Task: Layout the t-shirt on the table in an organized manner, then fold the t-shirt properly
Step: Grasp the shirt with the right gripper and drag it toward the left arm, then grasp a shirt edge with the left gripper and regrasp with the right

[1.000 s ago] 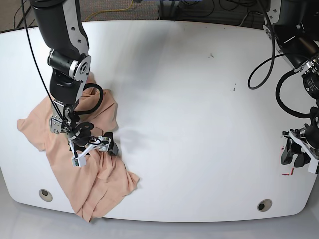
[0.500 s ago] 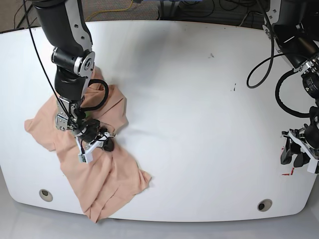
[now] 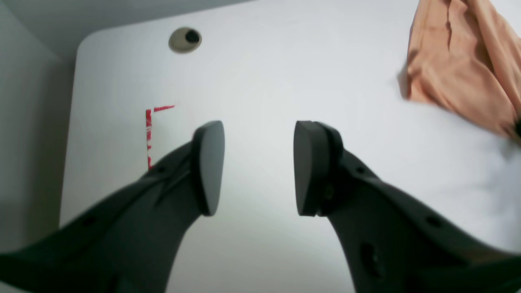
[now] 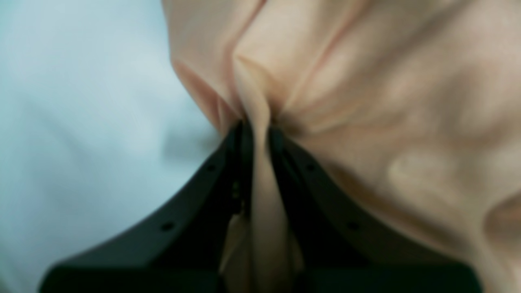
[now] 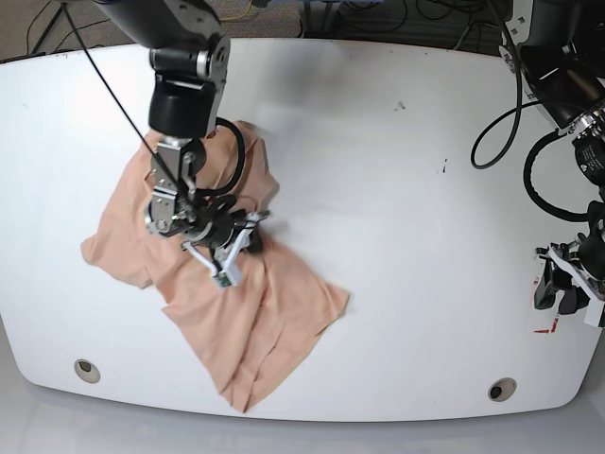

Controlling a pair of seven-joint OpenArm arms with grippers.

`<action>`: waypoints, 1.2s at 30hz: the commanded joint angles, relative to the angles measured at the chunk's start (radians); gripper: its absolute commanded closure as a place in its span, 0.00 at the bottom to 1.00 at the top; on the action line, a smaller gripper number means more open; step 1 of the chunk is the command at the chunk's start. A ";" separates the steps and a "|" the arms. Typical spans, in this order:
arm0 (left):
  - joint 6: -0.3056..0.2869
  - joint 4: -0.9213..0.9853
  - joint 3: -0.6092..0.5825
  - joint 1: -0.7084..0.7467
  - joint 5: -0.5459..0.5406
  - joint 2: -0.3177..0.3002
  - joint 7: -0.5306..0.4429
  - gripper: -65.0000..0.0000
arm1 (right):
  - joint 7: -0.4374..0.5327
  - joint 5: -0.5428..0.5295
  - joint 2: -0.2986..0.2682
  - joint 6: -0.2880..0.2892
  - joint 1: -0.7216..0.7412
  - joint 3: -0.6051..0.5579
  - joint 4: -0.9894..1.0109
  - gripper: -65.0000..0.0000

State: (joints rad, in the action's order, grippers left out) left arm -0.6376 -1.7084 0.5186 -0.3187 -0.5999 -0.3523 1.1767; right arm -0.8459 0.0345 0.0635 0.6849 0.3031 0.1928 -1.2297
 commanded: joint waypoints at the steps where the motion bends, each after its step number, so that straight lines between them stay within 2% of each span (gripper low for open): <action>1: -0.001 -0.014 0.002 -0.020 -0.015 -0.015 -0.030 0.60 | -0.023 -0.023 0.031 0.013 -0.038 -0.065 -0.127 0.97; 7: -0.001 -0.014 0.002 0.008 -0.015 -0.014 -0.031 0.60 | -0.088 -0.025 0.066 0.013 -0.163 -0.257 -0.315 0.97; 15: -0.001 -0.014 0.002 0.048 -0.015 -0.011 -0.031 0.60 | -0.111 -0.025 0.081 0.013 -0.246 -0.448 -0.401 0.96; 24: -0.001 -0.012 0.002 0.108 -0.015 -0.011 -0.031 0.60 | -0.111 -0.025 0.086 0.013 -0.261 -0.547 -0.405 0.93; 27: -0.003 -0.011 0.002 0.126 -0.015 -0.011 -0.031 0.60 | -0.111 -0.025 0.089 0.013 -0.259 -0.551 -0.407 0.81; 28: -0.003 -0.011 0.002 0.140 -0.015 -0.011 -0.031 0.60 | -0.111 -0.025 0.091 0.013 -0.259 -0.551 -0.410 0.71; 29: -0.004 -0.011 0.002 0.145 -0.015 -0.009 -0.031 0.60 | -0.109 -0.025 0.091 0.013 -0.258 -0.551 -0.410 0.67; 30: -0.014 -0.009 0.002 0.157 -0.015 -0.003 -0.031 0.60 | -0.109 -0.025 0.091 0.013 -0.258 -0.550 -0.411 0.55; 33: -0.055 0.003 0.002 0.169 -0.019 0.023 -0.031 0.60 | -0.105 -0.023 0.088 0.013 -0.249 -0.548 -0.424 0.32; 36: -0.060 0.037 0.002 0.181 -0.019 0.035 -0.028 0.60 | -0.106 -0.023 0.086 0.013 -0.233 -0.540 -0.439 0.15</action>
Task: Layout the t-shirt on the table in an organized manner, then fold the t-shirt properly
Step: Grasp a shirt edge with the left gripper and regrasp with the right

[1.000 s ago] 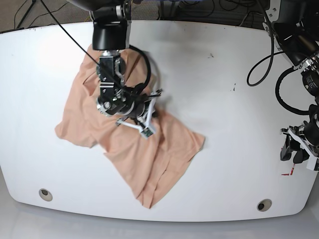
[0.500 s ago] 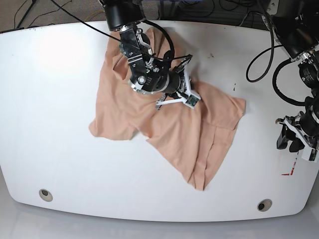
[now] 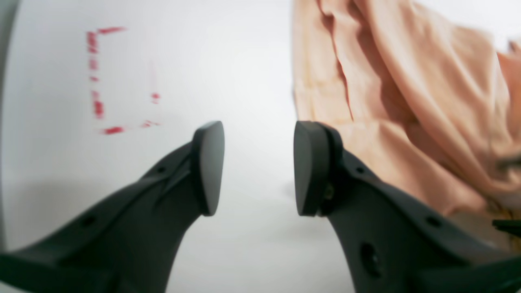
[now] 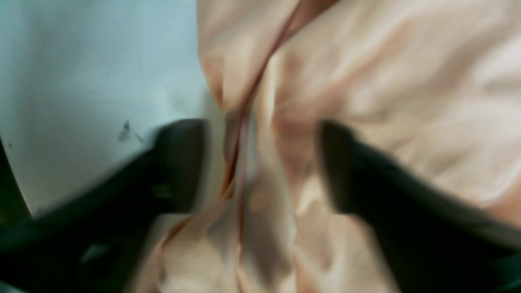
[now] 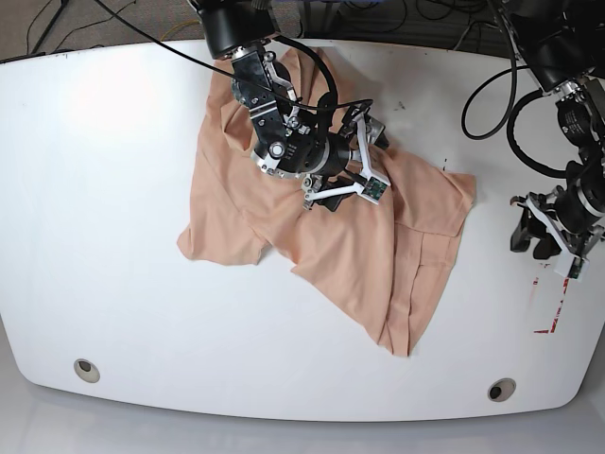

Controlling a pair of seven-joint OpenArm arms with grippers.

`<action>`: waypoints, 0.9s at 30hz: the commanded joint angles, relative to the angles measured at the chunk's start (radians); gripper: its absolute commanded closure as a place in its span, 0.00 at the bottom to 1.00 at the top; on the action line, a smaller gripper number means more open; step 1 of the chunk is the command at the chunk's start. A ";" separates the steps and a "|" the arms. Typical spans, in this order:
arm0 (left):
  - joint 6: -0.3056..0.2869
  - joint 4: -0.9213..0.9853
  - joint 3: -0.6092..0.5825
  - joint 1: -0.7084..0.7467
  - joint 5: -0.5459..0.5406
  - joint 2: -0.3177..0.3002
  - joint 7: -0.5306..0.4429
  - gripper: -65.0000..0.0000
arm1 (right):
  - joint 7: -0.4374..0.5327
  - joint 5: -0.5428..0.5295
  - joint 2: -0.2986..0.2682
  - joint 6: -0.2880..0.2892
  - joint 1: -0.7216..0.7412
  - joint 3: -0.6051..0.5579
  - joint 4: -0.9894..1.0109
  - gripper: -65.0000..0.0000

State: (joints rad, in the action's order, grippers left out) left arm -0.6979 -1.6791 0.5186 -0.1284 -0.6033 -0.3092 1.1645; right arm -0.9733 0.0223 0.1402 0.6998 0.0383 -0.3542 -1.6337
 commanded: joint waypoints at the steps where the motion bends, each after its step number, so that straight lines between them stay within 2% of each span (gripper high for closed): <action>1: 0.000 0.015 0.002 -0.006 -0.016 -0.005 -0.016 0.60 | 0.020 -0.011 0.009 -0.002 0.033 0.008 -0.038 0.13; 3: 0.000 0.041 0.002 0.000 -0.016 0.003 -0.016 0.60 | 0.020 -0.011 0.009 -0.002 0.036 0.020 -0.055 0.10; 11: 0.000 0.141 0.001 0.016 -0.013 0.015 -0.021 0.60 | 0.012 -0.012 0.009 -0.002 0.025 0.106 -0.210 0.09; 16: 0.000 0.205 -0.005 0.020 -0.008 0.015 -0.051 0.60 | -0.034 -0.012 0.009 -0.002 -0.001 0.166 -0.288 0.09; 20: 0.000 0.270 -0.025 0.022 0.030 0.015 -0.100 0.60 | -0.048 -0.012 0.009 -0.002 -0.018 0.202 -0.345 0.09; 25: 0.000 0.325 -0.050 0.017 0.070 0.020 -0.108 0.60 | -0.048 -0.012 0.005 -0.002 -0.041 0.264 -0.392 0.09; 27: 0.000 0.325 -0.056 0.017 0.073 0.040 -0.108 0.60 | -0.048 -0.012 0.005 -0.002 -0.042 0.294 -0.392 0.09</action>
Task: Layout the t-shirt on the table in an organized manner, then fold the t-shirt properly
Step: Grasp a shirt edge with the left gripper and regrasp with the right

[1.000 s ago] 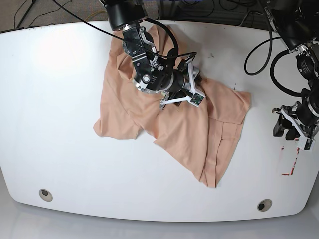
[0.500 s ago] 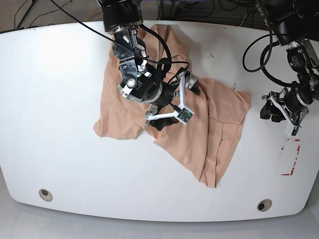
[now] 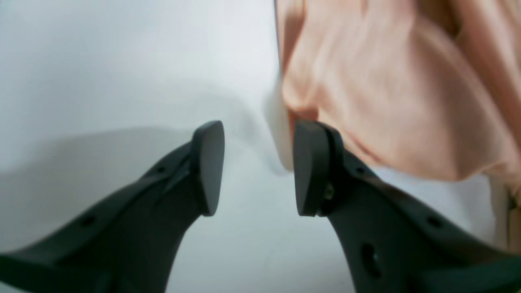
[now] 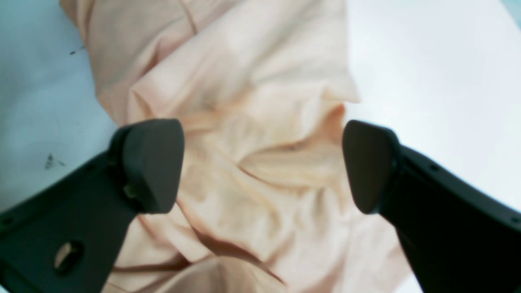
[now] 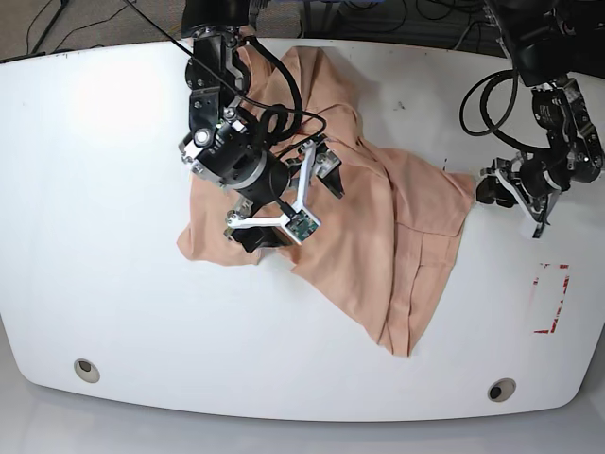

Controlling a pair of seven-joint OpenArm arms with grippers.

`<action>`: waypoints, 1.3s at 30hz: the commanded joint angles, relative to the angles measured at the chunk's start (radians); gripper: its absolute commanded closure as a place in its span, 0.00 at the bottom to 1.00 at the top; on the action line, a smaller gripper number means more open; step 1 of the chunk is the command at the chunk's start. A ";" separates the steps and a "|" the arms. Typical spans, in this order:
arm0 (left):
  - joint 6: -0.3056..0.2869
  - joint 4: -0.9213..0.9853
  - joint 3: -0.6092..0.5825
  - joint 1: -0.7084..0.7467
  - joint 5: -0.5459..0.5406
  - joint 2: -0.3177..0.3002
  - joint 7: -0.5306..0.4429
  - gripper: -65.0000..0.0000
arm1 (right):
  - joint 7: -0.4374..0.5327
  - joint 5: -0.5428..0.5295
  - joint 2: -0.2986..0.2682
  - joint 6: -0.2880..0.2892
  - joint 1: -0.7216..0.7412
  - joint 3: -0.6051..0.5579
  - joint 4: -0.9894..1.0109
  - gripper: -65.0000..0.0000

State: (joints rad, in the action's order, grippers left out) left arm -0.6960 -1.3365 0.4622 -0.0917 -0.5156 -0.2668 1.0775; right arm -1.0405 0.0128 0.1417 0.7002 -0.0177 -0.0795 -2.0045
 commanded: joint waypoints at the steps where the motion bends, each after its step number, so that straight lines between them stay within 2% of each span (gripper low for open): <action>1: -0.002 -0.018 -0.001 -0.019 -0.011 0.004 -0.021 0.60 | 0.019 -0.003 0.003 -0.002 0.014 0.031 -0.022 0.09; 10: -0.002 0.019 -0.070 -0.023 -0.011 0.010 -0.023 0.60 | 0.021 -0.017 0.003 -0.002 0.014 0.162 -0.022 0.09; 17: -0.002 0.076 -0.168 -0.041 -0.013 0.011 -0.107 0.60 | 0.019 -0.138 0.003 -0.002 0.002 0.278 -0.022 0.09; 22: -0.002 0.128 -0.205 -0.058 -0.018 0.011 -0.125 0.60 | 0.016 -0.201 0.000 -0.002 -0.020 0.344 -0.022 0.09; 26: -0.002 0.145 -0.228 -0.070 -0.018 0.011 -0.127 0.61 | -0.044 -0.258 -0.026 -0.002 -0.044 0.383 -0.022 0.09; 28: -0.002 0.145 -0.234 -0.072 -0.018 0.011 -0.127 0.65 | -0.073 -0.302 -0.047 -0.002 -0.052 0.384 -0.022 0.09; 30: -0.002 0.145 -0.242 -0.073 -0.013 0.011 -0.128 0.73 | -0.091 -0.360 -0.067 -0.002 -0.063 0.386 -0.020 0.09; 31: -0.002 0.145 -0.245 -0.078 -0.011 0.011 -0.128 0.82 | -0.097 -0.416 -0.083 -0.002 -0.087 0.386 -0.020 0.09; 34: -0.002 0.145 -0.254 -0.082 -0.011 0.011 -0.138 0.96 | -0.096 -0.515 -0.104 -0.002 -0.118 0.389 -0.022 0.09; 39: -0.002 0.147 -0.267 -0.099 -0.011 0.011 -0.148 0.97 | -0.119 -0.669 -0.136 -0.002 -0.158 0.447 -0.020 0.09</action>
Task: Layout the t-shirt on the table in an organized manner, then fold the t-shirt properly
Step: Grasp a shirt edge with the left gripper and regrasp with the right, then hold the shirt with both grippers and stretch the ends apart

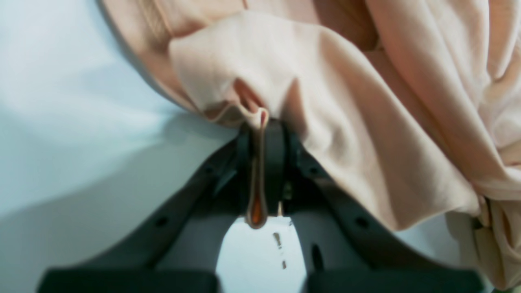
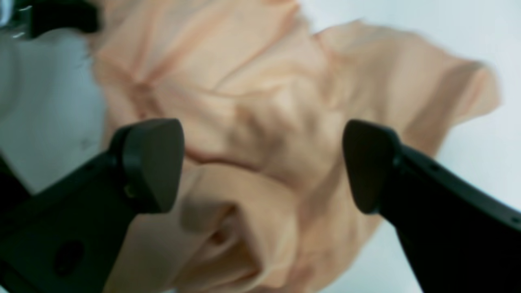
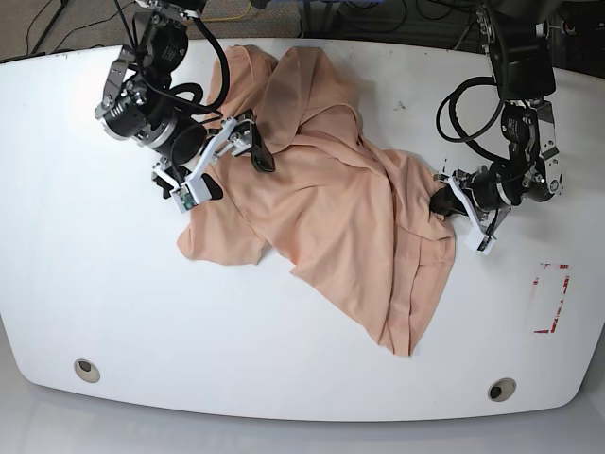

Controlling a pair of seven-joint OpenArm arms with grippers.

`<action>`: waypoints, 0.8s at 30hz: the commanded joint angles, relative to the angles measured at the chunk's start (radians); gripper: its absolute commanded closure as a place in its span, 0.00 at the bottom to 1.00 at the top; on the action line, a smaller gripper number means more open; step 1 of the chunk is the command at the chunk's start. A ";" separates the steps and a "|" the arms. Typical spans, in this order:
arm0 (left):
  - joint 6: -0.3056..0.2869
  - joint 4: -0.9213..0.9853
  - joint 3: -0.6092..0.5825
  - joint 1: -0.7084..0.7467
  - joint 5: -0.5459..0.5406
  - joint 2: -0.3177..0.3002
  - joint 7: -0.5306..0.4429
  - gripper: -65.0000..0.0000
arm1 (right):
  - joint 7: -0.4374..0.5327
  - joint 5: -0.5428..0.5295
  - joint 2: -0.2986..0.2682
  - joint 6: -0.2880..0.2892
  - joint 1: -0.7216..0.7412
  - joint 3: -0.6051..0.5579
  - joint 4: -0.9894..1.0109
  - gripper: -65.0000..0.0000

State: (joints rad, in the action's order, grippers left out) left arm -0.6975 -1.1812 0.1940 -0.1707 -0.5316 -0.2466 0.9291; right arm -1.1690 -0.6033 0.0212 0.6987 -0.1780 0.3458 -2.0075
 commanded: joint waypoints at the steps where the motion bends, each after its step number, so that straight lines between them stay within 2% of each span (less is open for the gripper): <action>1: -0.001 -0.009 0.002 -0.020 0.005 -0.009 0.000 0.97 | -0.004 -0.080 -0.020 -0.001 -0.007 0.042 -0.017 0.09; 7: -0.001 -0.009 0.002 -0.020 0.005 -0.010 0.000 0.97 | -0.044 -0.192 -0.048 -0.001 -0.054 0.106 -0.017 0.09; 11: -0.001 -0.009 0.002 -0.020 0.005 -0.010 0.000 0.97 | -0.059 -0.234 -0.102 -0.001 -0.090 0.111 -0.012 0.09; 19: -0.001 -0.009 0.002 -0.020 0.005 -0.010 0.000 0.97 | -0.059 -0.238 -0.119 -0.001 -0.142 0.101 -0.009 0.09; 24: -0.001 -0.009 0.002 -0.020 0.005 -0.010 0.000 0.97 | -0.059 -0.237 -0.120 -0.001 -0.143 0.040 0.004 0.09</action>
State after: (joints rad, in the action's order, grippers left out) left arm -0.6971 -1.1805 0.1936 -0.1749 -0.5243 -0.2451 0.9295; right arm -1.2499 -0.8127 -0.0929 0.6956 -0.3302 0.4026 -1.9953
